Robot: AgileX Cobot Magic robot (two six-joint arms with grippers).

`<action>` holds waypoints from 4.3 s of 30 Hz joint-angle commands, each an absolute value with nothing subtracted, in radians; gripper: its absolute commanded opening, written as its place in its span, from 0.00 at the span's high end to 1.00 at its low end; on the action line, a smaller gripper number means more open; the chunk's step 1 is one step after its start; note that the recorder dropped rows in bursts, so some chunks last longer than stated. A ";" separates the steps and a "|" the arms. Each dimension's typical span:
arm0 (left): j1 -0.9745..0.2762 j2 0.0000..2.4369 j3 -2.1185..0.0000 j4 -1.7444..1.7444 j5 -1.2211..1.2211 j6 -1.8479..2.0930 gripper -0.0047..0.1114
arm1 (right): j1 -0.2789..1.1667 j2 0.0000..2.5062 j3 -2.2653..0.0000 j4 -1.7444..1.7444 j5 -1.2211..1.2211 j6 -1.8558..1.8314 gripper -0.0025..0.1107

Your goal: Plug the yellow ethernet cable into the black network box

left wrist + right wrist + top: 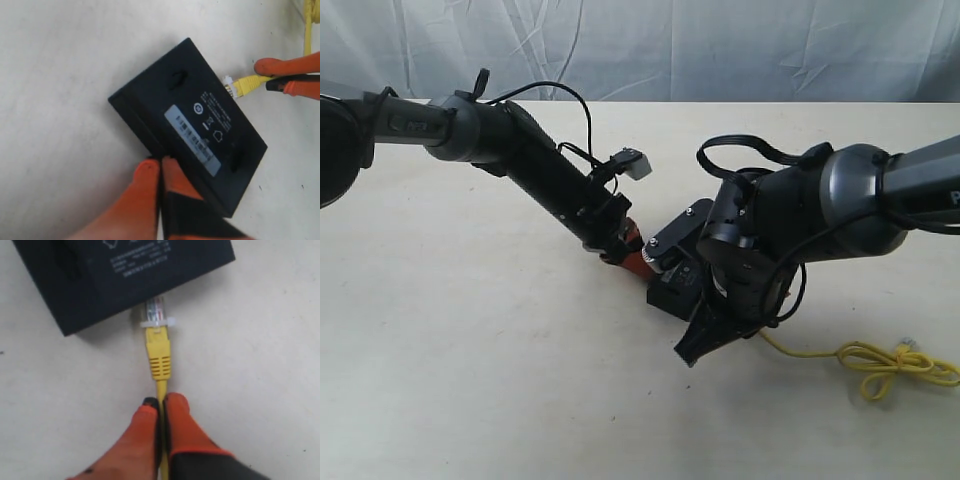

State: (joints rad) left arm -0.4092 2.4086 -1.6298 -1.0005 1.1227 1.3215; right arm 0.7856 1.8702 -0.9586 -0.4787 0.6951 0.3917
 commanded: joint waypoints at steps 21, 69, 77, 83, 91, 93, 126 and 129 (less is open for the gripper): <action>-0.411 2.423 -1.626 -0.928 1.109 1.317 0.96 | 0.776 1.820 -0.962 -0.392 0.700 0.266 0.98; -0.392 2.389 -1.626 -1.039 1.117 1.283 0.96 | 0.549 1.807 -0.771 -0.039 0.255 -0.375 0.98; -0.393 2.389 -1.626 -1.043 1.140 1.312 0.96 | 0.569 1.807 -0.771 -0.039 0.184 -0.466 0.98; -0.393 2.389 -1.626 -1.070 1.152 1.343 0.96 | 0.611 1.807 -0.771 -0.044 0.134 -0.505 0.98; -0.393 2.391 -1.626 -1.061 1.168 1.345 0.96 | 0.617 1.807 -0.771 -0.044 0.153 -0.505 0.98; -0.393 2.391 -1.626 -1.046 1.165 1.345 0.96 | 0.617 1.807 -0.771 -0.044 0.162 -0.505 0.98; -0.383 2.391 -1.626 -0.967 1.183 1.321 0.96 | 0.619 1.771 -0.771 0.054 0.276 -0.558 0.98; -0.383 2.391 -1.626 -0.967 1.188 1.321 0.96 | 0.619 1.771 -0.771 0.061 0.266 -0.558 0.98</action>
